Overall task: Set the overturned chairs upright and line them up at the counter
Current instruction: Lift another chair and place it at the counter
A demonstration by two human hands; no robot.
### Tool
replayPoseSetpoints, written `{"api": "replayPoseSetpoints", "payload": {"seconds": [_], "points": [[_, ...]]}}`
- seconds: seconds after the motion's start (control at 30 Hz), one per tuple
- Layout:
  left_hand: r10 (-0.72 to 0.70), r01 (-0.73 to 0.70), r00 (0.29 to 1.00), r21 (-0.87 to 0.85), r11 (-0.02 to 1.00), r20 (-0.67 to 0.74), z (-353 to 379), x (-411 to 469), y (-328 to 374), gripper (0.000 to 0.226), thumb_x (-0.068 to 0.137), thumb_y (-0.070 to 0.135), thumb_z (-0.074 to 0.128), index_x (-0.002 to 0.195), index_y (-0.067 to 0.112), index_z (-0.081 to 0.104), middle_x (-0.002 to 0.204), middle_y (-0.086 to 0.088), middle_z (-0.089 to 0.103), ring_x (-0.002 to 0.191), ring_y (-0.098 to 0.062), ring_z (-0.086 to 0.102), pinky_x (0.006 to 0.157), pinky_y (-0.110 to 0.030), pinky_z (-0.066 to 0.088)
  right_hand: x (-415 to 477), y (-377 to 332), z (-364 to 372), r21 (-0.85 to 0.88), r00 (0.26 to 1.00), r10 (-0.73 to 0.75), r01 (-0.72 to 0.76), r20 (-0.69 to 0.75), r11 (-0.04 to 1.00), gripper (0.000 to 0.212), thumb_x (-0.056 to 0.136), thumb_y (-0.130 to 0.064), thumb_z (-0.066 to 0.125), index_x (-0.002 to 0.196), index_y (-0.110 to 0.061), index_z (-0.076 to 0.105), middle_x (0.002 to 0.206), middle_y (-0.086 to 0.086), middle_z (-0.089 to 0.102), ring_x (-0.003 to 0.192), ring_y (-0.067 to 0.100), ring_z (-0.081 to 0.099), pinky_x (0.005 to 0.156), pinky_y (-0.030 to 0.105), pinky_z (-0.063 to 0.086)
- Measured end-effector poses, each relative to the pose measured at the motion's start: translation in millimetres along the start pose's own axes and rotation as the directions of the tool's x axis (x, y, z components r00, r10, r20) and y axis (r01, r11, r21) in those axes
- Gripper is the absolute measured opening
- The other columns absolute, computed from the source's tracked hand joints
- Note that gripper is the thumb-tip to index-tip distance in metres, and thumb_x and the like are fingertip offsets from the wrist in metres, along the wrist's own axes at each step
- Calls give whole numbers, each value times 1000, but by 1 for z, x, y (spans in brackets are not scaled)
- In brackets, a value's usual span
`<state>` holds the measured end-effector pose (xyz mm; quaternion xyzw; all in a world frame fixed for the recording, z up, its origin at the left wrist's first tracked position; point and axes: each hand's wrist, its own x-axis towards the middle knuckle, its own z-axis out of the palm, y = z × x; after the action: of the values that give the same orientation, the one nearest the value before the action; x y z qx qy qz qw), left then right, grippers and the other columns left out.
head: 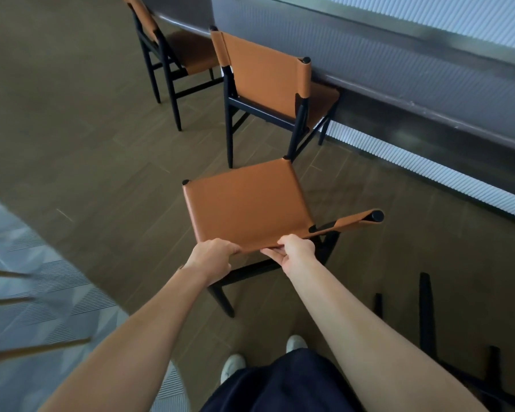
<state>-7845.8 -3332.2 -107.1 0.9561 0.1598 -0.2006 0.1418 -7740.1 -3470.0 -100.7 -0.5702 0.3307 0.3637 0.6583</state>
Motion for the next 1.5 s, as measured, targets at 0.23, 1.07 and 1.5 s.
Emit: {"api": "replayPoseSetpoints", "payload": {"seconds": [0.23, 1.07, 1.5], "points": [[-4, 3, 1000, 30, 1000, 14, -12, -32, -71, 61, 84, 0, 46, 132, 36, 57, 129, 11, 61, 118, -17, 55, 91, -30, 45, -28, 53, 51, 97, 999, 50, -49, -9, 994, 25, 91, 17, 48, 107, -1, 46, 111, 30, 59, 71, 36, 63, 70, 47, 60], [-53, 425, 877, -823, -377, 477, 17, -69, -50, 13, 88, 1, 59, 97, 5, 68, 101, -14, 74, 83, -23, 73, 73, -36, 56, -5, 53, 8, 1, 1000, -19, 20, -22, 1000, 33, 94, -11, 60, 125, -1, 53, 101, 23, 64, 86, 32, 67, 56, 41, 56], [-225, 107, 850, -575, -811, 476, 26, -32, -44, 24, 91, 12, 62, 111, 1, 54, 121, -23, 60, 109, -41, 60, 84, -54, 53, 13, 37, -1, 100, 1000, 21, -23, 22, 995, 38, 98, -5, 52, 135, -2, 46, 121, 27, 58, 102, 41, 62, 62, 53, 57]]}}
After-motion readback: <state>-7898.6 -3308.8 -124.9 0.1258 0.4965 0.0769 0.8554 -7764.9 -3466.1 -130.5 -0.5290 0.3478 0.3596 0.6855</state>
